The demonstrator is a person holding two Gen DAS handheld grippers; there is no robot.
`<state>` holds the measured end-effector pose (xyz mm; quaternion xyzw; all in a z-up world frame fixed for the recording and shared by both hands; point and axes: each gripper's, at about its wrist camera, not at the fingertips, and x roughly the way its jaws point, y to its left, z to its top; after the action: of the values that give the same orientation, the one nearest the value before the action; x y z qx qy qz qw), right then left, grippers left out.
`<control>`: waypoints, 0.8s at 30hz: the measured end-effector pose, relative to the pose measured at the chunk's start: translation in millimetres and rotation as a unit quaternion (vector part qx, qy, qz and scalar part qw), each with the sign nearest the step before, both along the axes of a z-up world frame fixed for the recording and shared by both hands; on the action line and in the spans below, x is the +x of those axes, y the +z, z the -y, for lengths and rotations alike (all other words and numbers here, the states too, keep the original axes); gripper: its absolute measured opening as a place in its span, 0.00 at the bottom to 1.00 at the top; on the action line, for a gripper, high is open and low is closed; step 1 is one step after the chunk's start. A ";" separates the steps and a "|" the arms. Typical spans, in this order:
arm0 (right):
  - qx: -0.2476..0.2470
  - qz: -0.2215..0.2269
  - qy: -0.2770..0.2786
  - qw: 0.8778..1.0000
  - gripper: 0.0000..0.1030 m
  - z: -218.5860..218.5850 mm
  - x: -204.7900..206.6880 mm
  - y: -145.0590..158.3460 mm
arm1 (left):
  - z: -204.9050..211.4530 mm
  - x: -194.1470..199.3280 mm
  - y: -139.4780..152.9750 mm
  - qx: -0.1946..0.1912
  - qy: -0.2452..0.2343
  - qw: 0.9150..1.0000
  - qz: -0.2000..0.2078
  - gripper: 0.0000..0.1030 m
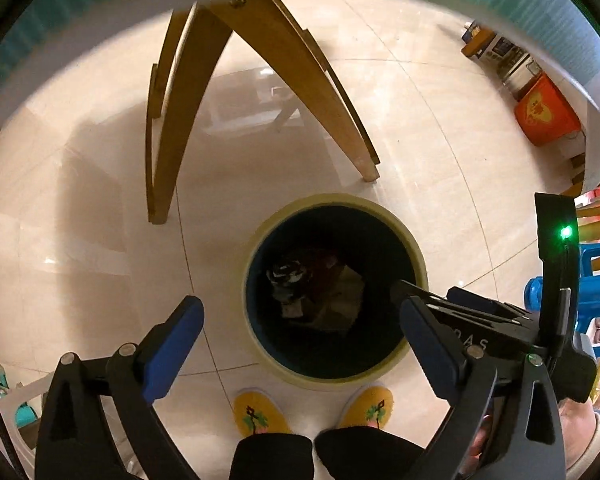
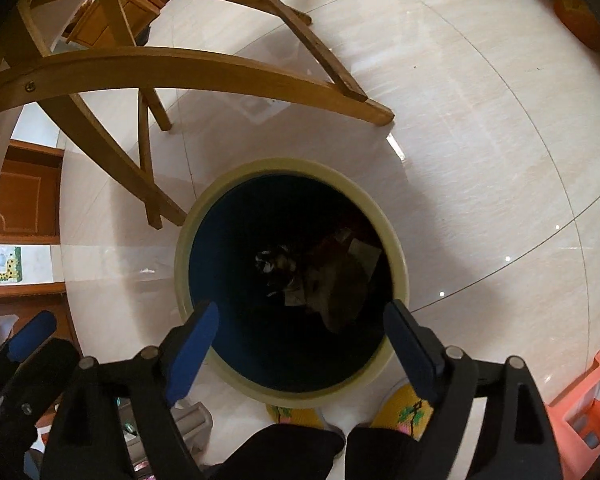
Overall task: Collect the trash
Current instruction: 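Lower both held items into the floor bin and open both tools, then raise both tools back up toward the table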
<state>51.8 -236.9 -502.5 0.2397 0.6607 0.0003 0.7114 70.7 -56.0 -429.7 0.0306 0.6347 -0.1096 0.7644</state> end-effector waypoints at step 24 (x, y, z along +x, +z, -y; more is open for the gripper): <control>-0.013 0.106 0.004 0.994 0.83 5.1 -21.4 262.5 | -14.3 -45.8 274.4 -0.024 -0.061 0.993 0.101 0.95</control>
<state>30.4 -242.0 -240.0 0.2261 0.5828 0.0200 0.7802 24.9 -41.7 -155.4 0.0619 0.5483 -0.1678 0.8169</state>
